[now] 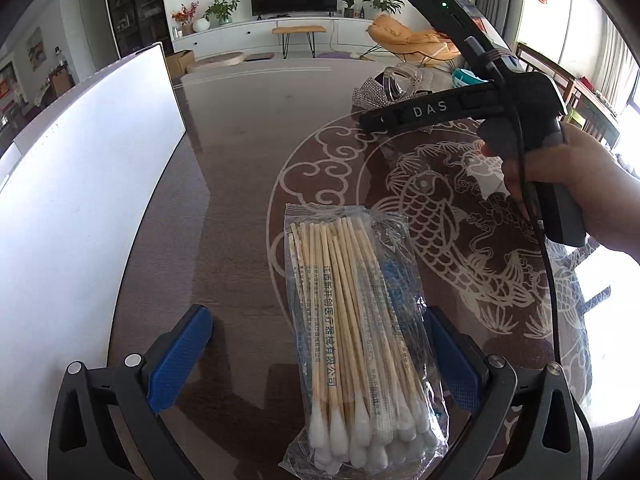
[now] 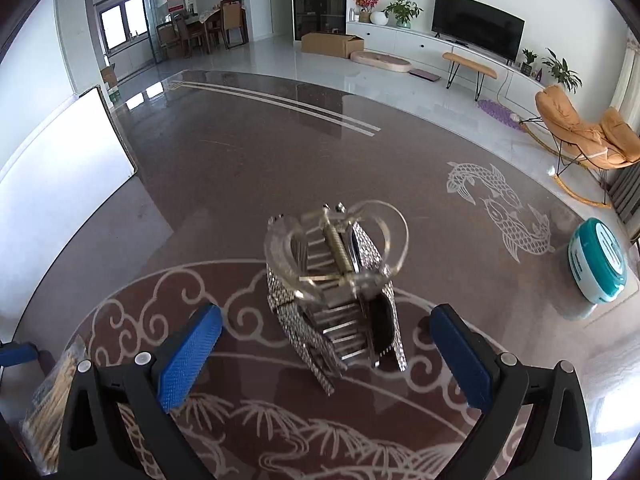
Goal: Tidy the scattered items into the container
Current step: 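Close the left tool on the swab bag while the right tool grasps the bow clip, then carry the swab bag with the left tool while the right tool carries the clip over the container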
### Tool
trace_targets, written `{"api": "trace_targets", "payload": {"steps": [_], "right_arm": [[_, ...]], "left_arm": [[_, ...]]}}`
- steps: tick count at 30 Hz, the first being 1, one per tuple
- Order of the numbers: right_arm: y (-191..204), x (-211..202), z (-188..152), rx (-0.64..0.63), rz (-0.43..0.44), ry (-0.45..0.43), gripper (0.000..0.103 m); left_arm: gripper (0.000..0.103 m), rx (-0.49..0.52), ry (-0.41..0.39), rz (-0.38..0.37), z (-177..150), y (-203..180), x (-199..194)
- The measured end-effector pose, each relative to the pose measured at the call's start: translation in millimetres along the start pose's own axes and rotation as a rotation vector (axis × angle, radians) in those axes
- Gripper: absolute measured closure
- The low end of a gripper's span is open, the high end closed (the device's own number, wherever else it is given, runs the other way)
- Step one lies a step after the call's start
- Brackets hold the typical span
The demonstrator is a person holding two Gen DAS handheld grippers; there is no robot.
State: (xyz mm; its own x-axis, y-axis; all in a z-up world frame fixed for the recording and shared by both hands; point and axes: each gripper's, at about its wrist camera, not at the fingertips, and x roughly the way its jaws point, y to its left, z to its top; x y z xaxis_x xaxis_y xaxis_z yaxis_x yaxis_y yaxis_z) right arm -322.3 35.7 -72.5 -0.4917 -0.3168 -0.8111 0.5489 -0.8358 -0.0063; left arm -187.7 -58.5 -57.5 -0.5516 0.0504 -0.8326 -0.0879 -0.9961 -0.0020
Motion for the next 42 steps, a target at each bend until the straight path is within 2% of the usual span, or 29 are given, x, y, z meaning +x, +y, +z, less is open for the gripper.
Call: {"api": "trace_targets", "payload": {"steps": [1, 2, 3, 8, 13, 15, 17, 19, 21, 24, 25, 27, 28, 29, 33, 34, 35, 36, 37, 38, 42], "right_arm": [[1, -2, 1, 0.0, 0.001, -0.015, 0.01], [1, -6, 0, 0.003, -0.001, -0.036, 0.033], [1, -8, -1, 0.012, -0.001, -0.042, 0.049], [6, -28, -28, 0.01, -0.008, -0.044, 0.049], [7, -84, -104, 0.082, -0.061, -0.042, 0.048], [9, -114, -143, 0.113, -0.081, -0.042, 0.048], [14, -143, -180, 0.138, -0.101, -0.042, 0.048], [18, -166, -209, 0.159, -0.119, -0.042, 0.048], [17, -180, -229, 0.178, -0.131, -0.042, 0.048], [9, -188, -238, 0.184, -0.128, -0.043, 0.047], [7, -188, -239, 0.186, -0.116, -0.045, 0.046], [8, -185, -235, 0.173, -0.105, -0.028, 0.029], [10, -183, -236, 0.167, -0.095, -0.011, 0.01], [12, -182, -235, 0.153, -0.083, -0.003, 0.002], [15, -178, -232, 0.119, -0.08, 0.002, 0.002], [16, -178, -231, 0.117, -0.08, -0.006, 0.002], [15, -180, -231, 0.116, -0.081, -0.018, 0.008], [15, -181, -231, 0.116, -0.082, -0.019, 0.016], [14, -183, -230, 0.116, -0.097, -0.029, 0.036], [12, -184, -229, 0.129, -0.082, -0.026, 0.048], [12, -198, -230, 0.183, -0.068, -0.045, 0.049]], "left_arm": [[0.0, 0.0, 0.0, 0.0, 0, 0, 0], [0.0, 0.0, 0.0, 0.0, 0, 0, 0], [0.0, 0.0, 0.0, 0.0, 0, -1, 1], [0.0, 0.0, 0.0, 0.0, 0, -3, 1], [0.0, 0.029, -0.009, -0.041, 0, -7, -2], [0.0, 0.082, -0.009, -0.083, -1, -17, -3], [0.0, 0.149, 0.001, -0.099, 0, -31, -2], [0.0, 0.171, 0.001, -0.108, 3, -39, -2], [0.0, 0.154, 0.002, -0.1, 5, -41, -1], [0.0, 0.134, 0.018, -0.083, 3, -44, -3], [0.0, 0.13, 0.024, -0.08, 2, -44, -4], [0.0, 0.139, 0.018, -0.085, 2, -43, -4], [0.0, 0.145, 0.017, -0.088, 2, -42, -4], [0.0, 0.146, 0.019, -0.09, 2, -42, -3], [0.0, 0.153, 0.049, -0.089, 3, -42, -3], [0.006, 0.155, 0.045, -0.092, 3, -42, -4], [0.023, 0.155, 0.028, -0.093, 3, -40, -8], [0.034, 0.154, 0.014, -0.098, 3, -38, -12], [0.058, 0.153, 0.005, -0.1, 3, -36, -15], [0.069, 0.149, 0.009, -0.113, 3, -33, -17], [0.072, 0.124, 0.007, -0.131, -6, -24, -30]]}}
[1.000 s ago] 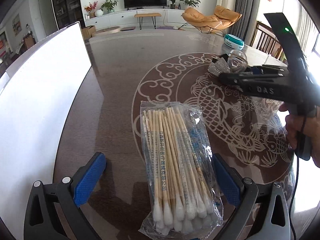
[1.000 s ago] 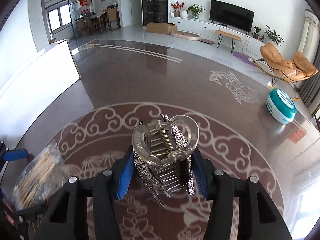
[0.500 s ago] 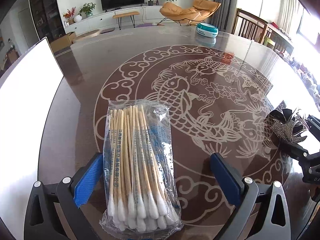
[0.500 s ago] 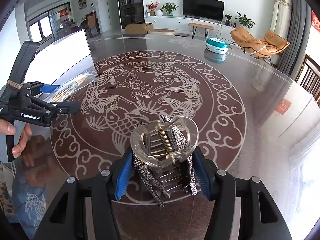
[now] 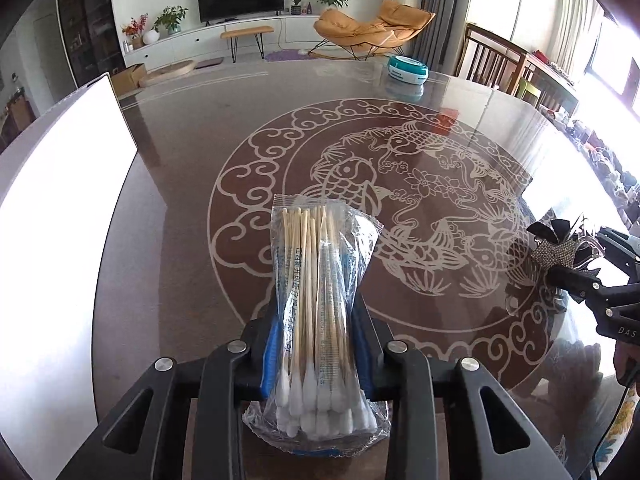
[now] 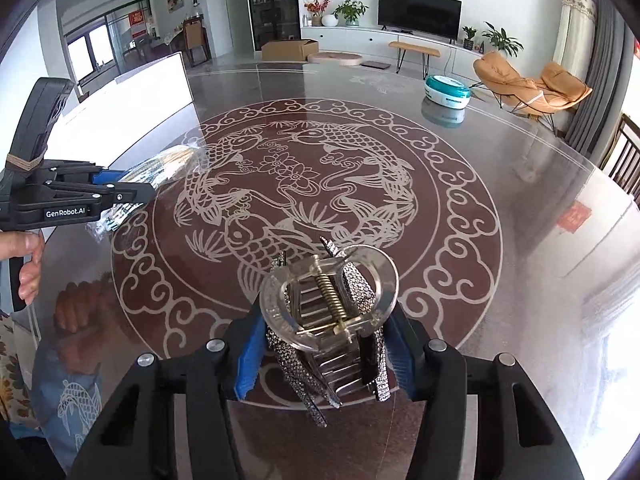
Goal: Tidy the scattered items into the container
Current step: 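Carry the swab bag with the left tool while the right tool carries the clip over the container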
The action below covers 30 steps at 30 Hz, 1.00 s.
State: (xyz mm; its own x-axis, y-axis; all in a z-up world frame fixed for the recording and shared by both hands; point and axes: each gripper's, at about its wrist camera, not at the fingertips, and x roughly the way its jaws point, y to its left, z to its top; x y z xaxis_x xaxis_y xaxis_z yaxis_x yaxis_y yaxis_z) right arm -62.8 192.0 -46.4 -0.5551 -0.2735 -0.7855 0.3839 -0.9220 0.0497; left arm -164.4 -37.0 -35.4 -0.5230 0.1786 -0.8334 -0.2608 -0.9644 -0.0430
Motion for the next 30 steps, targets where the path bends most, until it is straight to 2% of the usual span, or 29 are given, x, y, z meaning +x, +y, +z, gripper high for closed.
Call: {"api": "trace_targets", "payload": {"steps": [2, 7, 11, 14, 16, 18, 22, 25, 30], "right_arm": [[2, -13, 0, 0.021, 0.024, -0.02, 0.049], [20, -26, 4, 0.014, 0.054, 0.004, 0.049], [56, -46, 28, -0.02, 0.096, -0.033, 0.049], [98, -60, 56, -0.072, 0.148, -0.08, 0.049], [132, -67, 77, -0.103, 0.2, -0.108, 0.049], [171, -70, 101, -0.133, 0.261, -0.133, 0.049], [254, -69, 145, -0.208, 0.365, -0.166, 0.049], [311, -55, 168, -0.259, 0.415, -0.154, 0.049], [379, -6, 186, -0.303, 0.455, -0.065, 0.049]], "left_arm": [[0.072, -0.017, -0.008, -0.017, -8, 0, -8], [0.072, -0.063, -0.024, -0.061, -27, -2, -35], [0.072, -0.104, -0.102, -0.101, -20, 11, -86], [0.072, -0.114, -0.172, -0.085, -13, 40, -137], [0.072, -0.134, -0.198, -0.051, -12, 69, -166], [0.072, -0.155, -0.213, 0.015, -12, 102, -188], [0.072, -0.245, -0.205, 0.136, -23, 176, -215], [0.072, -0.309, -0.181, 0.203, -39, 221, -218], [0.072, -0.395, -0.101, 0.245, -72, 267, -198]]}}
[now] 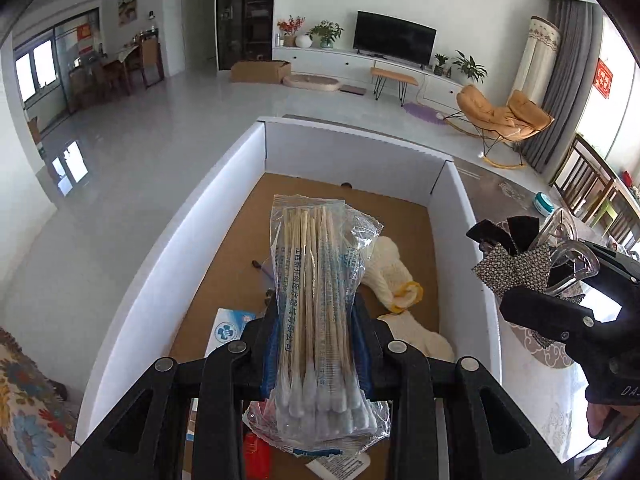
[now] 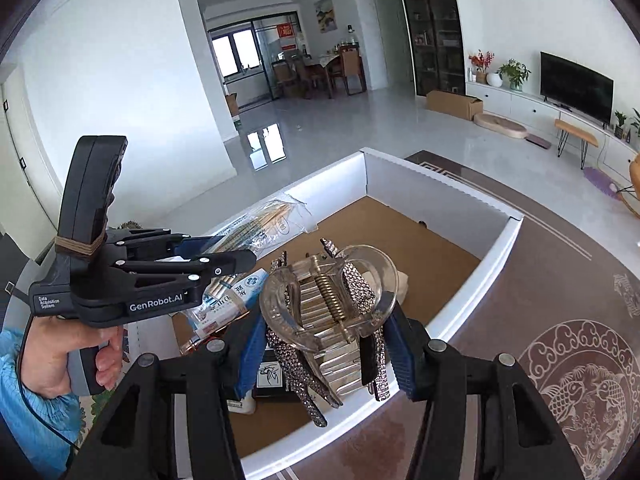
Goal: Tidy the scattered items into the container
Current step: 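Carry the swab bag with the left tool while the right tool carries the clip over the container, then open both tools to drop the swab bag and clip into the container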
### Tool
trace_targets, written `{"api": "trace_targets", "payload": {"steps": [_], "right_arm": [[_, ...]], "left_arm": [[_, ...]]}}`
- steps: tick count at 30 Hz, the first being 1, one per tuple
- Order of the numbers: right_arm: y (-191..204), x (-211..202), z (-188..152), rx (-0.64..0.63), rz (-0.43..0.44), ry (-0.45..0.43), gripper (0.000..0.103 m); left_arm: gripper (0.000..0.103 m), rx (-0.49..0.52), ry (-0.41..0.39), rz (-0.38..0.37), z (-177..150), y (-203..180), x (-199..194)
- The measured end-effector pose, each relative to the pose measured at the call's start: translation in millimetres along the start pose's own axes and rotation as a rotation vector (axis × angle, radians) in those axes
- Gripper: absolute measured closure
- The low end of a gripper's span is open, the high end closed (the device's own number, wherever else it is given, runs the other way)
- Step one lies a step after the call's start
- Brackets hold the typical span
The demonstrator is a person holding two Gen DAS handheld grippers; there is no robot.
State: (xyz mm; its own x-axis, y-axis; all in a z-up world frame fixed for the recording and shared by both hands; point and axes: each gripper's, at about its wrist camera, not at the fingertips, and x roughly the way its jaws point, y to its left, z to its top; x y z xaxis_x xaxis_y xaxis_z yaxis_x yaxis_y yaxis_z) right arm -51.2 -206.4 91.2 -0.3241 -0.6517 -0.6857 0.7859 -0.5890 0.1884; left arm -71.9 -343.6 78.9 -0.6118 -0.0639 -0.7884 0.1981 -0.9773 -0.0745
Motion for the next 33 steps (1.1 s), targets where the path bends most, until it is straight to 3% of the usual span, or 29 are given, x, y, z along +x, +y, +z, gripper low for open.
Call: {"api": "trace_targets", "payload": {"steps": [3, 6, 7, 8, 10, 11, 18, 21, 24, 28, 31, 33], "right_arm": [[5, 38, 3, 0.008, 0.008, 0.057, 0.049], [4, 64, -1, 0.016, 0.02, 0.087, 0.048], [4, 71, -2, 0.018, 0.029, 0.095, 0.046], [4, 75, -2, 0.018, 0.024, 0.099, 0.033], [4, 74, 1, 0.005, -0.01, 0.071, 0.0], [3, 71, 3, -0.003, -0.013, 0.05, 0.0], [-20, 32, 13, 0.015, -0.076, -0.079, 0.0], [-23, 24, 7, 0.014, -0.095, -0.067, 0.0], [-25, 21, -3, 0.008, -0.105, -0.038, 0.0], [-25, 29, -14, 0.0, -0.113, -0.002, 0.0], [-20, 34, -18, -0.016, -0.113, 0.015, 0.0], [-17, 36, -18, -0.031, -0.115, 0.018, 0.0]], "left_arm": [[0.072, -0.043, 0.05, 0.019, -16, 19, 18], [0.064, -0.084, 0.086, 0.04, -26, 30, 32], [0.051, -0.091, 0.092, 0.042, -29, 31, 34], [0.032, -0.096, 0.094, 0.044, -31, 31, 33], [0.008, -0.097, 0.046, 0.071, -32, 28, 21], [0.001, -0.098, 0.018, 0.093, -31, 27, 13], [0.0, -0.21, -0.041, 0.173, -20, 23, -10], [0.0, -0.2, -0.081, 0.226, -22, 12, -18], [0.0, -0.198, -0.071, 0.28, -23, 4, -17], [0.0, -0.259, -0.04, 0.3, -28, 3, -14], [0.0, -0.303, -0.069, 0.268, -32, 3, -17], [0.0, -0.292, -0.086, 0.301, -32, 0, -20]]}}
